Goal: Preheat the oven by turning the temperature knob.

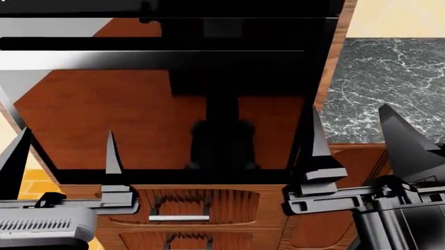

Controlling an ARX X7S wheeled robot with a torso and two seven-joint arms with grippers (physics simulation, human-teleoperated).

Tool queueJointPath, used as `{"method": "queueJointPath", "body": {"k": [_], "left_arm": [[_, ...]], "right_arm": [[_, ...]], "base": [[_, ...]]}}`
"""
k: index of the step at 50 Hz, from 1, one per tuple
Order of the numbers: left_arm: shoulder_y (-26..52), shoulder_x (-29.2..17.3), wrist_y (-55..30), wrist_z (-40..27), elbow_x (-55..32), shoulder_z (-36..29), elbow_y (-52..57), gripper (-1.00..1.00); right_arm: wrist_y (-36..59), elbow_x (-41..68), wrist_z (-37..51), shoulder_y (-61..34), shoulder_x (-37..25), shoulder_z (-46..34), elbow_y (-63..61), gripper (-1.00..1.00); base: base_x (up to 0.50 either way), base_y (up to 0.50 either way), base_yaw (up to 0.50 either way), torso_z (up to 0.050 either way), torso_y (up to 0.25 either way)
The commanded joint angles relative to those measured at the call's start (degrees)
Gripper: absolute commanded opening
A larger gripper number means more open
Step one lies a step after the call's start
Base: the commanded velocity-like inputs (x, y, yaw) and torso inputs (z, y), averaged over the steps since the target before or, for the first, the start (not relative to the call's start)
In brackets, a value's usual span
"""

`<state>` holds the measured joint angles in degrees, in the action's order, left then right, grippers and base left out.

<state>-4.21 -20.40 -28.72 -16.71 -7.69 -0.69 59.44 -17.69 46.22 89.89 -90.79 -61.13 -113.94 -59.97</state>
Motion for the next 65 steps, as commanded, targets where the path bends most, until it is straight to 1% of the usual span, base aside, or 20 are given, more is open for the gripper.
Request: {"method": "queueJointPath", "body": {"k": [1,5,15,34,43,47,49,52,54,55,57,59,61,63,64,65], "left_arm": [[-0.1,-1.1,0.2,-1.3,-0.6,-0.6,0.1,1.00],[0.3,-1.6,-0.3,-1.7,-0.9,-0.8,0.3,1.00],[0.2,-4.8,0.4,-5.7,-3.2,-2.2,0.4,1.00],[0.9,-8.0,1.0,-9.3,-5.1,-4.1,0.1,1.00],[0.4,-8.9,2.0,-10.3,-5.5,-4.4,-0.1,1.00],[0.2,-9.3,2.3,-10.9,-5.6,-4.6,0.0,1.00],[0.1,-9.4,2.7,-11.1,-5.5,-5.0,-0.1,1.00],[0.1,-9.7,2.8,-11.4,-5.6,-5.2,-0.1,1.00],[0.3,-9.9,2.9,-11.4,-5.7,-5.3,-0.3,1.00],[0.4,-10.0,3.1,-11.4,-5.8,-5.3,-0.4,1.00],[0.2,-10.0,4.0,-11.4,-5.8,-5.2,-0.8,1.00],[0.3,-10.2,4.6,-11.4,-5.9,-5.5,-1.2,1.00],[0.3,-10.4,4.8,-11.5,-6.0,-5.7,-1.4,1.00],[0.1,-10.5,5.2,-11.6,-6.1,-5.8,-1.5,1.00],[0.1,-10.6,5.2,-11.7,-6.1,-5.8,-1.5,1.00],[0.2,-10.7,5.2,-11.8,-6.1,-5.9,-1.5,1.00]], "right_arm": [[-0.3,-0.4,0.0,-0.6,0.1,-1.0,0.0,1.00],[-0.1,-0.1,0.0,-1.1,0.3,-1.3,0.0,1.00],[-0.2,-0.1,0.0,-1.7,0.2,-1.7,0.0,1.00],[0.6,-0.4,0.0,-0.9,0.1,-1.1,0.0,1.00],[0.5,-0.7,0.0,-0.3,0.0,0.0,0.0,1.00],[-0.5,-1.4,0.0,-2.7,0.4,-2.7,0.0,1.00],[-1.6,-2.5,0.1,-2.5,-0.7,-1.7,0.0,1.00],[-1.8,-3.2,0.0,-4.3,-1.2,-2.2,0.0,1.00],[-1.5,-3.8,0.0,-8.4,-0.5,-5.3,0.0,1.00],[-2.1,-5.2,-1.4,-12.3,0.3,-8.9,0.0,1.00],[-1.7,-4.8,-2.2,-17.6,1.1,-12.7,0.0,1.00],[-0.6,-1.0,-4.2,-27.8,2.4,-18.5,0.0,1.00],[0.0,1.9,-5.2,-34.1,3.1,-22.0,0.0,1.00],[3.5,8.3,-10.1,-42.5,2.7,-23.6,0.1,1.00],[4.4,9.4,-11.3,-43.9,2.6,-23.6,0.0,1.00],[8.2,12.0,-15.2,-44.1,2.1,-20.5,0.0,1.00]], "base": [[0.30,0.00,0.00,0.000,0.000],[0.29,0.00,0.00,0.000,0.000],[0.29,0.00,0.00,0.000,0.002],[0.29,0.00,0.00,0.000,0.001],[0.07,0.00,0.00,0.000,0.000],[0.00,0.00,0.00,0.000,0.000],[0.00,0.00,0.00,0.000,0.000],[0.00,0.00,0.00,0.000,0.000],[0.00,0.00,0.00,0.000,0.000],[0.00,0.00,0.00,0.000,0.000],[0.00,0.00,0.00,0.000,0.000],[0.00,0.00,0.00,0.000,0.000],[0.00,0.00,0.00,0.000,0.000],[0.00,0.00,0.00,0.000,0.000],[0.00,0.00,0.00,0.000,0.000],[0.00,0.00,0.00,0.000,0.000]]}}
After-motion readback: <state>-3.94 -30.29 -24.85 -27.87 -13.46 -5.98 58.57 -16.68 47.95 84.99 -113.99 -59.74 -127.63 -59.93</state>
